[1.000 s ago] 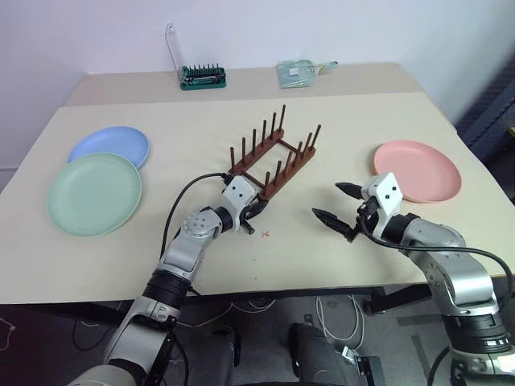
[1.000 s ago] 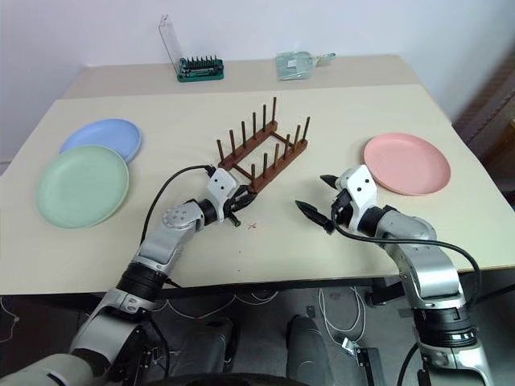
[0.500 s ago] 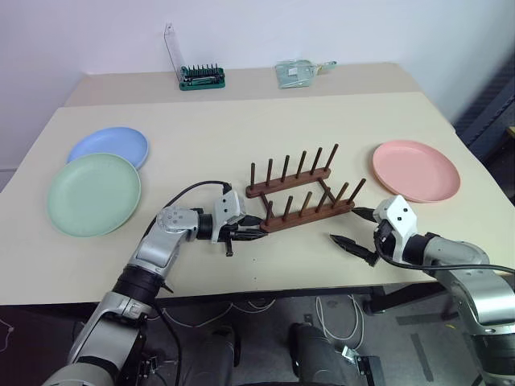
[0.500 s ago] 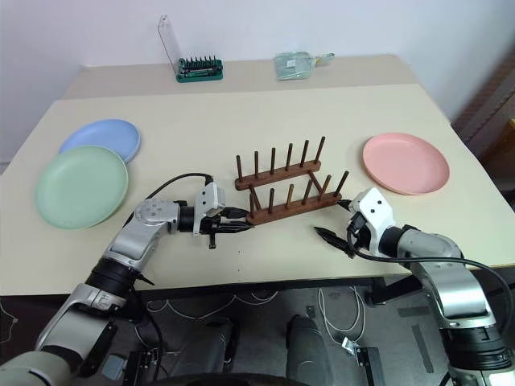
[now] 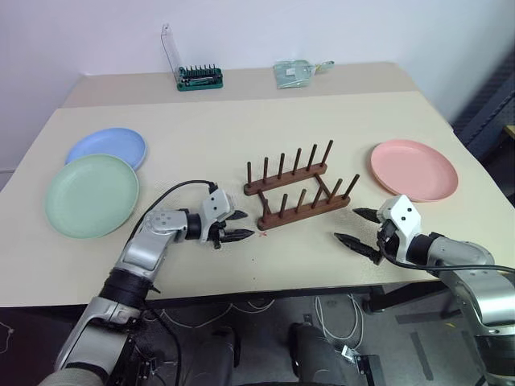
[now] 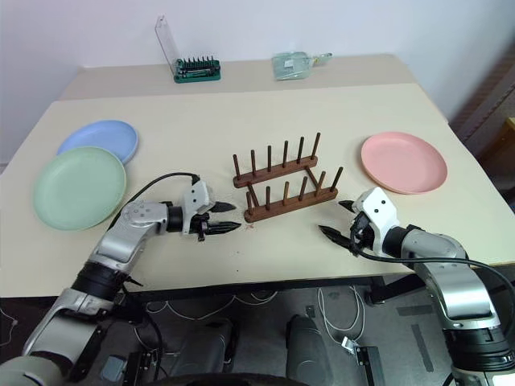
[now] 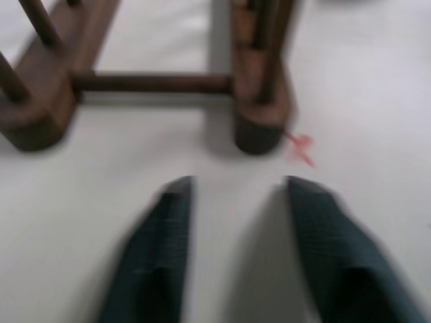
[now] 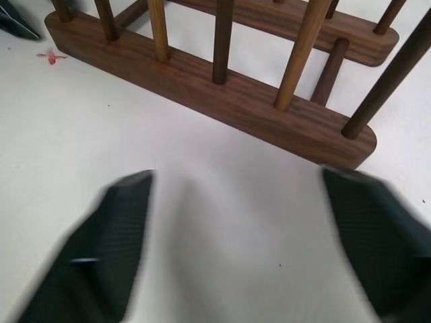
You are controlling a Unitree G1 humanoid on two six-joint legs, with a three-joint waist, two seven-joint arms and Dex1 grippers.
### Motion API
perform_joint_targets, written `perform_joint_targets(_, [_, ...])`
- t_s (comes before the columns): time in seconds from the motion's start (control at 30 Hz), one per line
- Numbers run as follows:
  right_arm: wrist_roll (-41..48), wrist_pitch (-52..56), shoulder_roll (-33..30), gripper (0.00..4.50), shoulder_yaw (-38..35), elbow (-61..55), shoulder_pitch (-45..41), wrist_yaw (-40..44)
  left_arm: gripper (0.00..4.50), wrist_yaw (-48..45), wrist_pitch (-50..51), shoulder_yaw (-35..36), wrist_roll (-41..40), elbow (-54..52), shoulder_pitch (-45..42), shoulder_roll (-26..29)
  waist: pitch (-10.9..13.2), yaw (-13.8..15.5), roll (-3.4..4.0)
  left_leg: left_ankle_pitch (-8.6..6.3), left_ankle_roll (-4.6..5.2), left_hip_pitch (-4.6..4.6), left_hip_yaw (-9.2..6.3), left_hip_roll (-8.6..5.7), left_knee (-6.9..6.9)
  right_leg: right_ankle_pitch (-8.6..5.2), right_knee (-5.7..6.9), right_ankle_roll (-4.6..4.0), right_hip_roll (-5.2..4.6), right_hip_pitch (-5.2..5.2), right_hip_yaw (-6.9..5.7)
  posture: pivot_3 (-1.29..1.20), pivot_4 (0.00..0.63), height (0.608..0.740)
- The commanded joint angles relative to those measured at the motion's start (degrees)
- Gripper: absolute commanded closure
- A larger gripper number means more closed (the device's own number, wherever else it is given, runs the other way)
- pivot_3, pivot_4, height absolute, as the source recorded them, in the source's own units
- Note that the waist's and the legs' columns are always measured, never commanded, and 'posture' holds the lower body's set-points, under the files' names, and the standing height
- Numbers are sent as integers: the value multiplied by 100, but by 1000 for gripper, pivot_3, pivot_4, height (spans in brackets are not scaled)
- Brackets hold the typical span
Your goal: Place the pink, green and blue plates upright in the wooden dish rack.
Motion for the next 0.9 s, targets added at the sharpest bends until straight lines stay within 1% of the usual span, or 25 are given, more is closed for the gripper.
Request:
perform_joint_targets(0.03, [-79,7,-139,2724,39,-45,-67,68,4381,-151,389,-214,-213,-760,261,8,0,14,0,0,0,0,0,0,1,0,0,0,0,1,0,0,150,740])
perform_joint_targets(0.07, [-155,-23,-151,3276,94,1,-89,67,4500,-57,572,-351,-171,-931,278,-75,0,32,0,0,0,-1,0,0,2,0,-2,0,-1,3,0,0,150,740])
perform_joint_targets(0.13, [-283,-82,-143,4329,195,83,-156,31,4500,20,669,-612,-61,-1172,308,-203,0,59,0,0,0,-2,-1,-3,6,0,-6,0,-4,10,0,0,150,740])
perform_joint_targets(0.17, [-373,-105,-127,4421,248,128,-213,-36,4500,96,709,-687,-8,-1206,296,-268,0,54,0,0,1,-2,0,-4,6,-1,-8,0,-5,11,0,0,150,740])
perform_joint_targets(0.27, [-604,-111,-79,4421,426,281,-416,-176,4500,494,781,-733,128,-1013,148,-539,0,27,0,0,1,0,0,-4,4,0,-6,0,-4,11,-1,0,150,740])
perform_joint_targets(0.4, [-851,-146,-45,4421,607,443,-574,-283,4500,711,731,-726,222,-860,74,-639,-1,3,1,0,1,3,0,-2,2,-1,-4,0,1,9,-1,0,150,740])
perform_joint_targets(0.57, [-1542,-578,298,4421,1028,1142,-1199,-826,4500,1889,29,-801,1196,-15,-192,-741,-2,14,0,1,-1,6,2,-3,7,0,-4,-1,0,14,0,0,150,740])
perform_joint_targets(0.63, [-1677,-720,434,4421,1108,1388,-1404,-953,4500,2183,-192,-699,1270,145,-262,-828,-6,14,3,1,-1,10,1,-3,6,0,-4,-1,0,18,0,0,150,740])
perform_joint_targets(0.77, [-2016,-1016,651,4421,1193,1960,-1845,-1299,4500,2814,-171,-432,1307,523,-491,-1052,-6,5,3,1,-2,12,1,-4,6,1,-4,0,0,19,0,0,150,740])
perform_joint_targets(0.9, [-2138,-1170,737,4421,1182,2240,-2033,-1401,4500,2926,-236,-378,1278,671,-566,-1120,-6,2,4,2,-3,14,0,-5,3,1,-1,1,1,18,0,0,150,740])
